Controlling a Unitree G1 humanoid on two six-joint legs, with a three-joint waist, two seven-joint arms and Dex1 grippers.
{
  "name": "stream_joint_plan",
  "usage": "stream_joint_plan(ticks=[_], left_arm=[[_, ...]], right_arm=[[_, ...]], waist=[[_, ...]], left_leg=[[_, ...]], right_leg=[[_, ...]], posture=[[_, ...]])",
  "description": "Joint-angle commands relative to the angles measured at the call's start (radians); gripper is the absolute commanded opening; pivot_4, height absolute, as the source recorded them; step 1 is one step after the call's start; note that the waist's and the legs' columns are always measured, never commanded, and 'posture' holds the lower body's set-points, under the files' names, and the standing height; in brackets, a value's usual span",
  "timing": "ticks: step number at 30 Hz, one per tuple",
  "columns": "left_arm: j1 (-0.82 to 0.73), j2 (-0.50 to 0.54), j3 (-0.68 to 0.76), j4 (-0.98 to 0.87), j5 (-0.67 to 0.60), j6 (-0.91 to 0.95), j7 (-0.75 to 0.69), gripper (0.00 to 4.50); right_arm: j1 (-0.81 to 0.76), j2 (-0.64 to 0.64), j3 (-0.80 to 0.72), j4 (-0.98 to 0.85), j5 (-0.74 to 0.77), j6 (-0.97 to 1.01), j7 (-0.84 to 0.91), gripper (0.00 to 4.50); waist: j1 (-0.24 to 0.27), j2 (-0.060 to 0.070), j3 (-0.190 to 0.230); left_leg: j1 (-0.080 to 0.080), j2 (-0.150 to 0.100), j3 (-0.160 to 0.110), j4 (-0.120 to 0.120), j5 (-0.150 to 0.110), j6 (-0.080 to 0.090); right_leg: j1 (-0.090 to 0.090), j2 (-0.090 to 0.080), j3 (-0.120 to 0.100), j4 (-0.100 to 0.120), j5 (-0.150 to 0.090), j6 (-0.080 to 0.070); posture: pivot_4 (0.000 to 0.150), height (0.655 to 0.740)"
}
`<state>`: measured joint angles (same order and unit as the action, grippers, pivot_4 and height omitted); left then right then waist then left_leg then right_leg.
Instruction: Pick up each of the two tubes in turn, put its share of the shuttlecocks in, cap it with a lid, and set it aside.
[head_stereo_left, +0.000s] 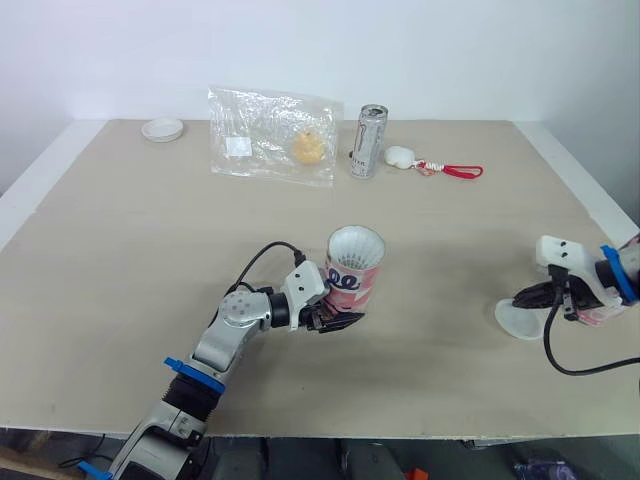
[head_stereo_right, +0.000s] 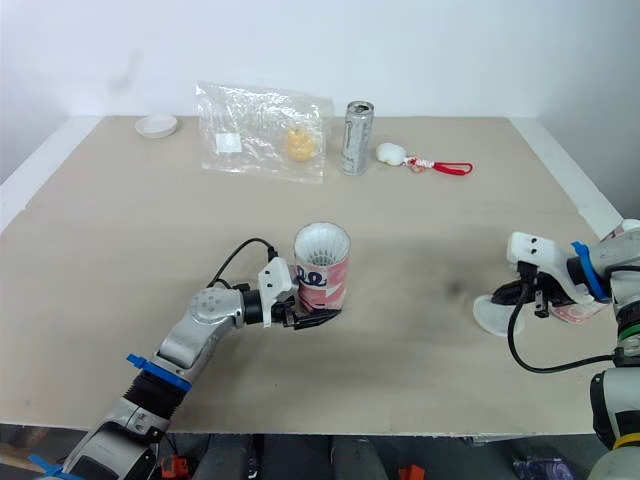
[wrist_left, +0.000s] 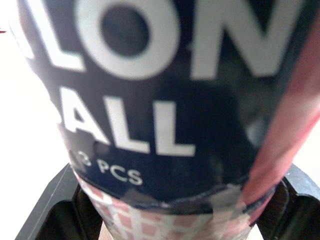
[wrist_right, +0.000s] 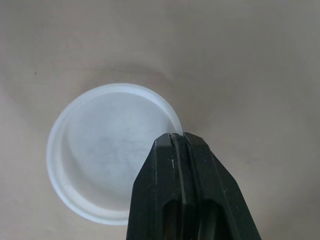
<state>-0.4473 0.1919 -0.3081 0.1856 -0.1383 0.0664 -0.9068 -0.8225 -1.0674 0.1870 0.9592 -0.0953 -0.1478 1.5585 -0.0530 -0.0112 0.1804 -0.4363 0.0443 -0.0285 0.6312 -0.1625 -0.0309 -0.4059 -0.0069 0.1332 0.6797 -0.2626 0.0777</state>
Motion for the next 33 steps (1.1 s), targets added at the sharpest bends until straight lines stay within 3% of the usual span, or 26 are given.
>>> stream_joint_plan(ticks=[1,7,13,23,33], left_arm=[[-0.019,-0.003,0.013,-0.012,-0.018,0.004,-0.006,3.34],[-0.029,0.017,0.002,0.036,-0.005,0.018,-0.04,3.34],[-0.045,0.027,-0.009,0.089,0.016,0.002,-0.059,3.34],[-0.061,0.018,-0.017,0.158,0.043,-0.082,-0.048,3.34],[-0.067,0.011,-0.012,0.169,0.04,-0.081,-0.04,3.34]], right_arm=[[-0.014,-0.016,-0.052,-0.152,0.081,0.066,0.056,0.07],[0.034,-0.041,-0.079,-0.594,0.251,0.3,0.056,0.07],[-0.006,-0.023,-0.093,-0.831,0.326,0.428,0.023,0.07],[-0.261,0.087,-0.036,-0.92,0.392,0.52,0.04,0.07],[-0.339,0.244,0.049,-0.921,0.404,0.496,0.052,0.07]], waist=[[0.0,0.0,0.0],[-0.005,0.003,0.001],[-0.003,0.003,0.0],[-0.004,0.003,0.0],[0.0,0.003,0.0]], left_leg=[[0.0,0.0,0.0,0.0,0.0,0.0],[0.0,0.0,-0.001,-0.001,0.0,0.0],[0.0,0.0,-0.001,-0.001,0.0,0.0],[0.0,0.001,0.0,0.001,0.0,0.0],[-0.001,0.001,0.0,0.001,0.0,0.0]], right_leg=[[0.0,0.0,0.0,0.0,0.0,0.0],[0.0,0.0,0.0,0.0,0.0,0.0],[0.0,0.0,-0.001,0.0,0.0,0.0],[-0.001,0.0,-0.001,0.0,-0.001,-0.005],[-0.001,0.0,-0.001,0.0,-0.001,-0.005]], posture=[[0.15,0.74],[0.15,0.74],[0.15,0.74],[0.15,0.74],[0.15,0.74]])
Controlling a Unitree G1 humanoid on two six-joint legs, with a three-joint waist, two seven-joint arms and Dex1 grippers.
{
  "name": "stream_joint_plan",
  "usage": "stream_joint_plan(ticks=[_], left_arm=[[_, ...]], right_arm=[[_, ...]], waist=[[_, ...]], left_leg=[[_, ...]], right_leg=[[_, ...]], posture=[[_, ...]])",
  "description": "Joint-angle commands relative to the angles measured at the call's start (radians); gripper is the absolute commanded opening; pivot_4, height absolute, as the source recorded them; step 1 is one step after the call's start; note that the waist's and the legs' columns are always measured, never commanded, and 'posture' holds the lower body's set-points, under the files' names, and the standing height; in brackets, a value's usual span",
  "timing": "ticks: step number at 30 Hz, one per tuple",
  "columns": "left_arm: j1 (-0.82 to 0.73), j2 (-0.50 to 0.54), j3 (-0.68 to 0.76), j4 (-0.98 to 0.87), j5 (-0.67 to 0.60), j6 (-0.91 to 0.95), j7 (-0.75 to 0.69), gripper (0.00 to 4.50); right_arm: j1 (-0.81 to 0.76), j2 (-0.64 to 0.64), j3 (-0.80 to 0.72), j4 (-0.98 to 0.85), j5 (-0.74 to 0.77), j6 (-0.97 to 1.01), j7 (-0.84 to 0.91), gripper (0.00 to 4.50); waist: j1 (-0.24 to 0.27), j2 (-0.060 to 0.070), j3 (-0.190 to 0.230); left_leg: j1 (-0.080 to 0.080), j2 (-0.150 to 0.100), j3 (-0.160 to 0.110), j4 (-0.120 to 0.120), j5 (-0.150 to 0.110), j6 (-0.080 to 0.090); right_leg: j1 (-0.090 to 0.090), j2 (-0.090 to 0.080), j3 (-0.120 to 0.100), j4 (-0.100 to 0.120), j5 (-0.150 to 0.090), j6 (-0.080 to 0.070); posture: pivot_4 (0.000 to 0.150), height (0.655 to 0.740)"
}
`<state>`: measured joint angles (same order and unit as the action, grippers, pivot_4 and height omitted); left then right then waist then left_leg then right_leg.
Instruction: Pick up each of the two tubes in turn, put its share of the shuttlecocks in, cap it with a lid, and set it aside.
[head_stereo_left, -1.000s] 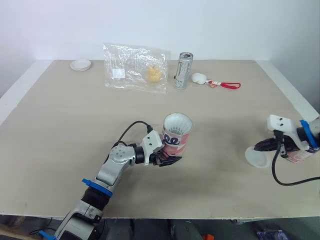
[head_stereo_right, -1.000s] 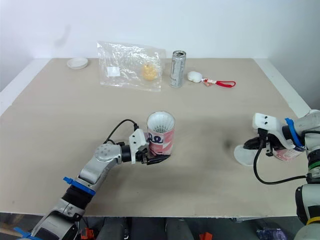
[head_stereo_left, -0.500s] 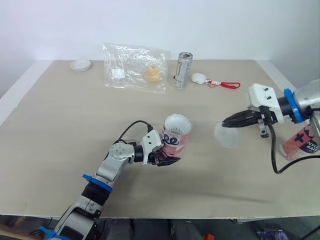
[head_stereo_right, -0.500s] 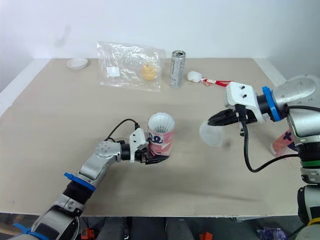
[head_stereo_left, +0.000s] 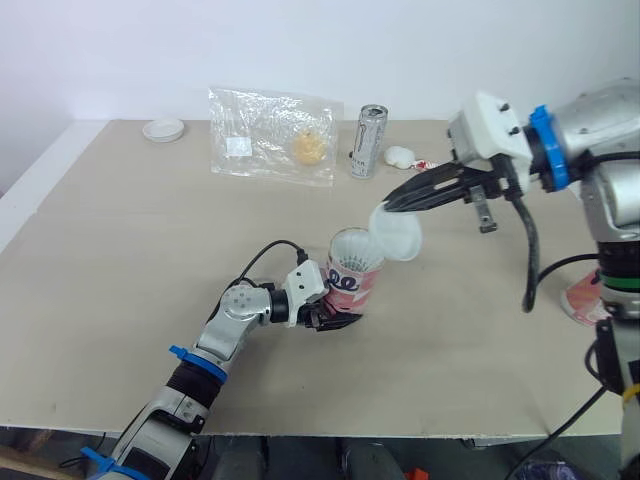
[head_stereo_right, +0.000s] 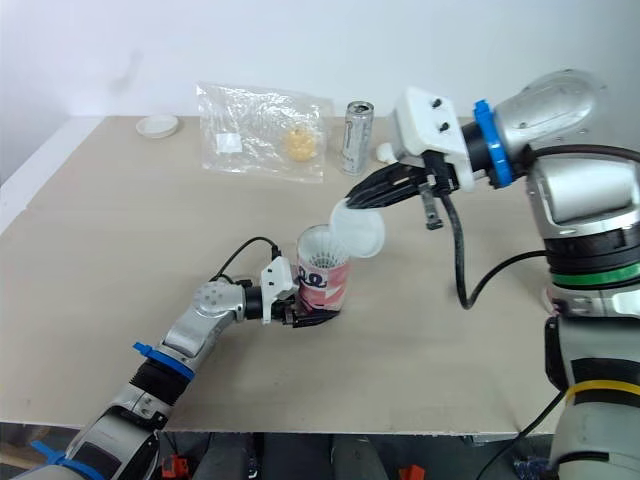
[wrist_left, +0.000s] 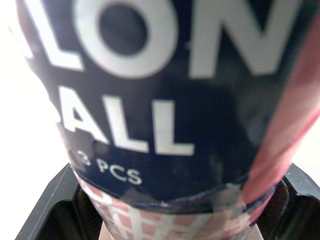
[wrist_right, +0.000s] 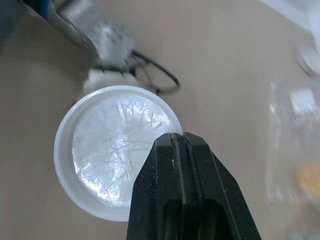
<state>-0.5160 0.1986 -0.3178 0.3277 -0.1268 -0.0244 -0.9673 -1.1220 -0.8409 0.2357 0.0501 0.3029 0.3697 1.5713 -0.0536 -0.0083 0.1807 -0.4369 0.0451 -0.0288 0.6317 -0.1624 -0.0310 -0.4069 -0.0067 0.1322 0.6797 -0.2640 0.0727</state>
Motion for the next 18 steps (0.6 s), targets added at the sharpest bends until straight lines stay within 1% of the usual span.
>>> stream_joint_plan(ticks=[1,10,18], left_arm=[[0.003,0.005,-0.001,0.024,0.028,0.012,0.021,3.34],[0.024,0.018,0.006,0.002,0.026,0.026,0.033,3.34],[0.027,0.018,0.01,-0.008,0.022,0.044,0.045,3.34]], right_arm=[[-0.044,0.032,0.009,-0.004,0.001,-0.034,0.038,0.07],[-0.068,0.123,0.059,0.115,-0.066,-0.168,0.039,0.07],[-0.082,0.1,0.111,0.161,-0.073,-0.24,0.043,0.07]], waist=[[0.001,0.0,0.0],[0.002,0.0,0.0],[0.002,0.0,0.0]], left_leg=[[0.0,0.0,0.0,0.0,0.0,0.0],[0.0,0.0,0.0,0.0,0.0,0.0],[0.0,0.001,0.0,0.0,0.0,0.0]], right_leg=[[0.0,0.0,0.0,0.0,0.0,0.0],[0.0,0.0,0.0,0.0,0.0,0.0],[0.0,0.001,0.0,0.0,0.0,0.0]], posture=[[0.15,0.74],[0.15,0.74],[0.15,0.74]])
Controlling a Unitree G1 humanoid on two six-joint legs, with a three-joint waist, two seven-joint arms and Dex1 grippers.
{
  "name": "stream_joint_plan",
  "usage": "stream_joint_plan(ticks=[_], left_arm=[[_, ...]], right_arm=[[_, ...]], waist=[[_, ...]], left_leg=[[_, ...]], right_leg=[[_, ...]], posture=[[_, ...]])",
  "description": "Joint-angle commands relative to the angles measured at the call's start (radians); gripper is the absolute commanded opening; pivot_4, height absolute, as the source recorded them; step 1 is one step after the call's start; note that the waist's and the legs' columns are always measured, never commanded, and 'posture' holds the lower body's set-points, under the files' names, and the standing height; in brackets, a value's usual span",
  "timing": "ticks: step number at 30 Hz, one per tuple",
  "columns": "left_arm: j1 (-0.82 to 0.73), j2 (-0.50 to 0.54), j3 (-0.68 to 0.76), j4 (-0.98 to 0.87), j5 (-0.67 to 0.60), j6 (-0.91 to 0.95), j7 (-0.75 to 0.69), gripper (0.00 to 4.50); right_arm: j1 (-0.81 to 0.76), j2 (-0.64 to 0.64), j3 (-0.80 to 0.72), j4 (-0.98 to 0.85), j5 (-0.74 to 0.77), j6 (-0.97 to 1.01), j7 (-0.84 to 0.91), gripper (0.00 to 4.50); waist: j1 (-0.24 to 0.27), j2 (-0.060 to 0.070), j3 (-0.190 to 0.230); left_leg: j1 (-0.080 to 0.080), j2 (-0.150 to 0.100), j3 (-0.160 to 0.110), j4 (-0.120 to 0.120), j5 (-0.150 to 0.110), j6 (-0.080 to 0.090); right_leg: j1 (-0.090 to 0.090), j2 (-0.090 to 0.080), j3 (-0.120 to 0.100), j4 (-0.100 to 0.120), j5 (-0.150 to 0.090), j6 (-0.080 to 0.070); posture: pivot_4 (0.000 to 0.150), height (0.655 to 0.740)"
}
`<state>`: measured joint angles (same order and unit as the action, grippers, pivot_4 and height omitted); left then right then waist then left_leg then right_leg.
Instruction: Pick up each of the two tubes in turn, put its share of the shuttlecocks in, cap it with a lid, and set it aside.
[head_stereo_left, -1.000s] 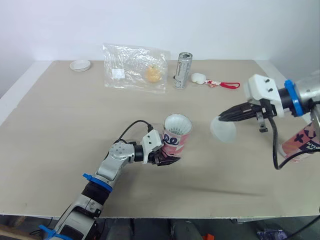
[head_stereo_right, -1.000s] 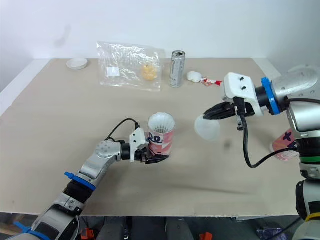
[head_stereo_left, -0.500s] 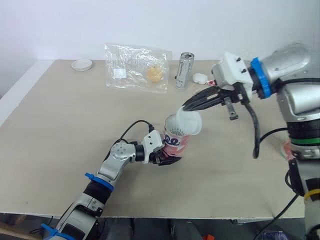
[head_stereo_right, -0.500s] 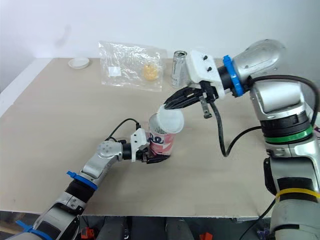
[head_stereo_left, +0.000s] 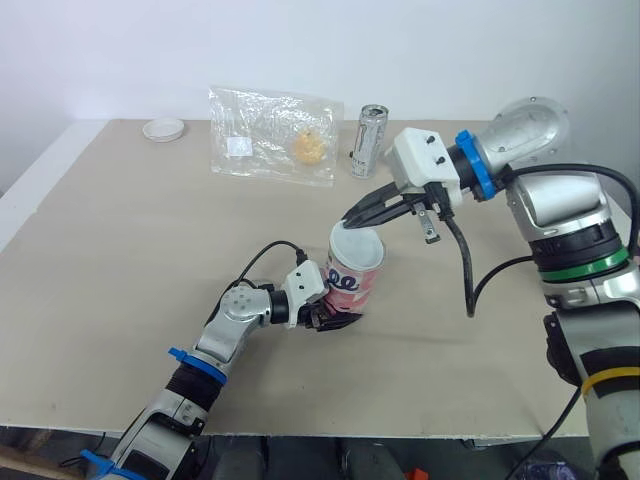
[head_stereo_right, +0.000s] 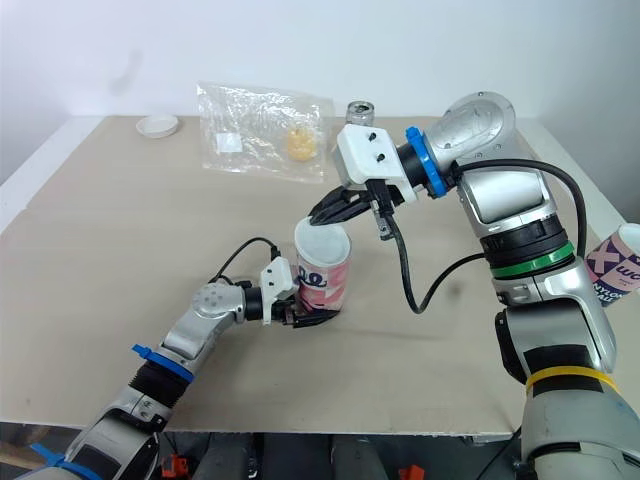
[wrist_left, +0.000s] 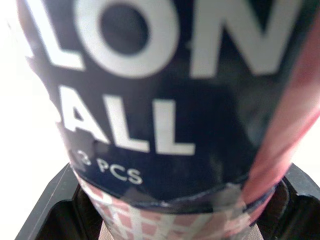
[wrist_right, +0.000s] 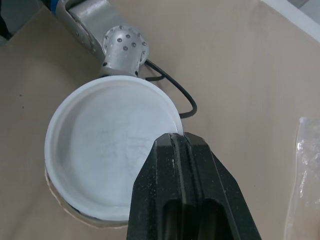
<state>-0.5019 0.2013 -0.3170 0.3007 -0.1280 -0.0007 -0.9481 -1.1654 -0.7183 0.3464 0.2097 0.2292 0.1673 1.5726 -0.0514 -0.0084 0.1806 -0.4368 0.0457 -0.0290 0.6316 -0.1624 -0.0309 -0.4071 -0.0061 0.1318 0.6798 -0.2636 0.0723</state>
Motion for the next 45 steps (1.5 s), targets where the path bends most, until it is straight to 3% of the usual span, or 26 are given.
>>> stream_joint_plan(ticks=[1,20,23,24,29,32,37,42,45], left_arm=[[0.012,0.014,0.009,0.019,0.023,0.021,0.026,3.34],[0.009,0.014,0.02,0.023,0.011,0.042,0.027,3.34],[0.01,0.015,0.02,0.02,0.009,0.048,0.028,3.34],[0.011,0.015,0.02,0.017,0.008,0.05,0.029,3.34],[0.011,0.014,0.022,0.012,0.004,0.059,0.029,3.34],[0.01,0.014,0.022,0.012,0.003,0.061,0.027,3.34],[0.008,0.014,0.024,0.01,0.002,0.064,0.025,3.34],[0.007,0.015,0.027,0.009,0.0,0.061,0.021,3.34],[0.005,0.016,0.027,0.011,-0.001,0.061,0.017,3.34]], right_arm=[[-0.042,-0.027,0.007,0.006,-0.002,-0.048,0.042,0.07],[-0.075,-0.051,0.102,0.034,-0.027,-0.16,0.042,0.07],[-0.08,-0.06,0.116,0.031,-0.02,-0.132,0.042,0.77],[-0.08,-0.062,0.115,0.031,-0.021,-0.131,0.042,1.3],[-0.083,-0.057,0.083,0.035,-0.017,-0.117,0.042,3.05],[-0.09,-0.056,0.043,0.054,-0.005,-0.073,0.04,3.05],[-0.09,-0.039,-0.108,0.054,0.145,0.198,-0.035,3.05],[0.005,-0.042,-0.217,-0.064,0.27,0.426,-0.091,3.05],[0.085,-0.043,-0.226,-0.157,0.295,0.48,-0.118,2.27]], waist=[[0.0,0.0,0.0],[0.0,0.0,0.0],[0.0,0.0,0.0],[0.0,0.0,0.0],[0.0,0.0,0.0],[0.0,0.0,0.0],[0.0,0.0,0.0],[0.001,-0.001,0.0],[0.0,-0.001,0.0]], left_leg=[[0.0,0.0,0.0,0.0,0.0,0.0],[0.0,0.0,0.0,0.0,0.0,0.0],[0.0,0.0,0.0,0.0,0.0,0.0],[0.0,0.0,0.0,0.0,0.0,0.0],[0.0,0.0,0.0,0.0,0.0,0.0],[0.0,0.0,0.0,0.0,0.0,0.0],[0.0,0.0,0.0,-0.001,0.0,0.0],[0.0,0.0,-0.001,-0.003,0.0,0.0],[0.0,0.0,-0.001,-0.003,0.0,0.0]], right_leg=[[0.0,0.0,0.0,0.0,0.0,0.0],[0.0,0.0,0.0,0.0,-0.001,-0.001],[0.0,0.0,0.0,0.0,-0.001,-0.001],[0.0,0.0,0.0,0.0,-0.001,-0.001],[0.0,0.0,0.0,0.0,0.0,-0.001],[0.0,0.0,0.0,0.0,0.0,-0.001],[0.0,0.0,0.0,0.0,0.0,-0.002],[-0.001,0.0,0.0,0.0,-0.001,-0.002],[-0.001,0.0,0.0,0.0,-0.001,-0.002]], posture=[[0.15,0.74],[0.15,0.74],[0.15,0.74],[0.15,0.74],[0.15,0.74],[0.15,0.74],[0.15,0.74],[0.15,0.74],[0.15,0.74]])
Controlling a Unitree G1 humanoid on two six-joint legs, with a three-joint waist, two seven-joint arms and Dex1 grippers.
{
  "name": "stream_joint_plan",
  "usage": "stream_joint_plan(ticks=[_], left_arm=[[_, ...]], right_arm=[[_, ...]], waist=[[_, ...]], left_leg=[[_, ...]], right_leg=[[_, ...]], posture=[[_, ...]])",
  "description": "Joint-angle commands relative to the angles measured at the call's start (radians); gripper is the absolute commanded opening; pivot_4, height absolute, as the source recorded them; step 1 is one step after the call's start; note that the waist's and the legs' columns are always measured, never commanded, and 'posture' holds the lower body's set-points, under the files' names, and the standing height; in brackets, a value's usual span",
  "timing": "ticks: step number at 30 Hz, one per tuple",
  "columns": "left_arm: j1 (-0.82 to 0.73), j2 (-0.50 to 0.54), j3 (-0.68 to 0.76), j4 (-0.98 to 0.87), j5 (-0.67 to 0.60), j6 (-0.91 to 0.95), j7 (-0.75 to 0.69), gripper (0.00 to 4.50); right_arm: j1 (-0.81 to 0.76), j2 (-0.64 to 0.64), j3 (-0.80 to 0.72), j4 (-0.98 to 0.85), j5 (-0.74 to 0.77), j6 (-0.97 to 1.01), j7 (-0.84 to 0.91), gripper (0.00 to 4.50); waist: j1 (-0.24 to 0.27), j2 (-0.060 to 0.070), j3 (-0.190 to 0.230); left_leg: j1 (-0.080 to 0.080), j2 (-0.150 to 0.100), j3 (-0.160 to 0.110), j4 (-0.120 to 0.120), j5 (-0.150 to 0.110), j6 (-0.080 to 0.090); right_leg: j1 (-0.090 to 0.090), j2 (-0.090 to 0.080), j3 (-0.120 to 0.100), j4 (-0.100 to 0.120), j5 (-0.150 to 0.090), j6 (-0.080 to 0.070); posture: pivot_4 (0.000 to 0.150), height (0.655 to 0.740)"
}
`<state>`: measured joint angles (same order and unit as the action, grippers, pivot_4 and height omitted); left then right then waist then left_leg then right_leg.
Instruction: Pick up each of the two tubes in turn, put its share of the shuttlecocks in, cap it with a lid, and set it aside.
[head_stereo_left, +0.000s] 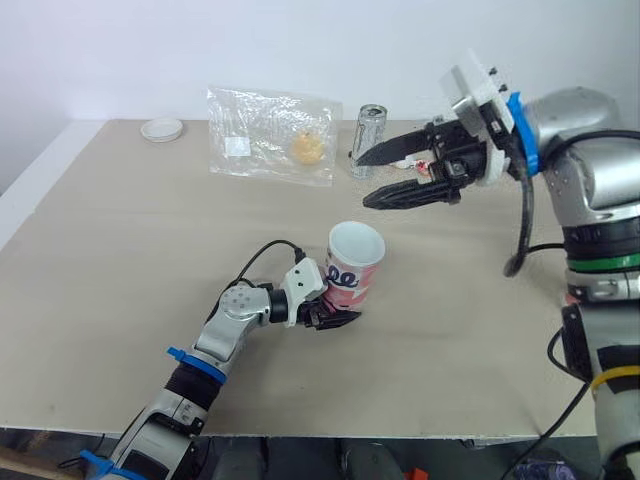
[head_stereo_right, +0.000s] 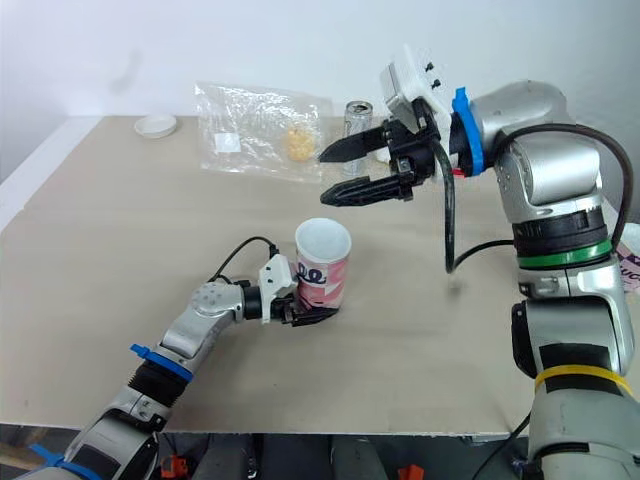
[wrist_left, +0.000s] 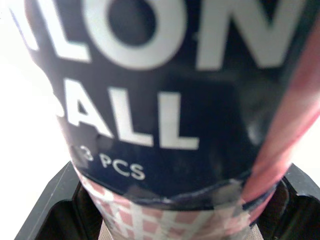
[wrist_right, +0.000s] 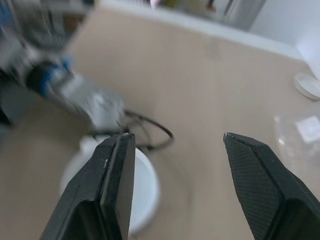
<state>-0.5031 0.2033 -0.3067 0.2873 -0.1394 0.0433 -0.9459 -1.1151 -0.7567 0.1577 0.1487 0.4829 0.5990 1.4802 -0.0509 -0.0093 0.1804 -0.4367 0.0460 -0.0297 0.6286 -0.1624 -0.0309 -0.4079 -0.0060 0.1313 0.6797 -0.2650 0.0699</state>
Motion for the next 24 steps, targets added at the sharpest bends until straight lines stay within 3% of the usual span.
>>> stream_joint_plan(ticks=[1,4,6,24], left_arm=[[0.005,0.014,0.016,0.025,0.01,0.017,0.015,3.34],[0.002,0.012,0.014,0.028,0.011,0.018,0.014,3.34],[0.002,0.011,0.013,0.028,0.011,0.018,0.014,3.34],[0.019,0.012,0.012,0.013,0.015,0.029,0.028,3.34]], right_arm=[[0.055,-0.003,-0.036,-0.12,0.045,0.065,-0.037,1.85],[0.09,0.009,-0.016,-0.155,0.032,0.083,-0.064,0.48],[0.091,0.019,-0.003,-0.152,0.016,0.086,-0.081,0.03],[0.106,0.035,0.161,-0.099,-0.163,0.009,-0.059,0.03]], waist=[[0.0,0.0,0.0],[0.0,0.0,0.0],[-0.001,0.0,0.0],[-0.002,-0.002,-0.001]], left_leg=[[0.0,0.0,0.0,0.0,0.0,0.0],[0.0,0.0,0.0,0.0,0.0,0.0],[0.0,0.0,0.0,0.0,0.0,0.0],[0.001,0.0,0.0,0.0,0.0,0.0]], right_leg=[[0.0,0.0,0.0,0.0,0.0,0.0],[0.0,0.0,0.0,0.0,0.0,0.0],[0.0,0.0,0.0,0.0,0.0,0.001],[0.0,0.0,0.0,0.0,0.0,0.0]], posture=[[0.15,0.74],[0.15,0.74],[0.15,0.74],[0.15,0.74]])
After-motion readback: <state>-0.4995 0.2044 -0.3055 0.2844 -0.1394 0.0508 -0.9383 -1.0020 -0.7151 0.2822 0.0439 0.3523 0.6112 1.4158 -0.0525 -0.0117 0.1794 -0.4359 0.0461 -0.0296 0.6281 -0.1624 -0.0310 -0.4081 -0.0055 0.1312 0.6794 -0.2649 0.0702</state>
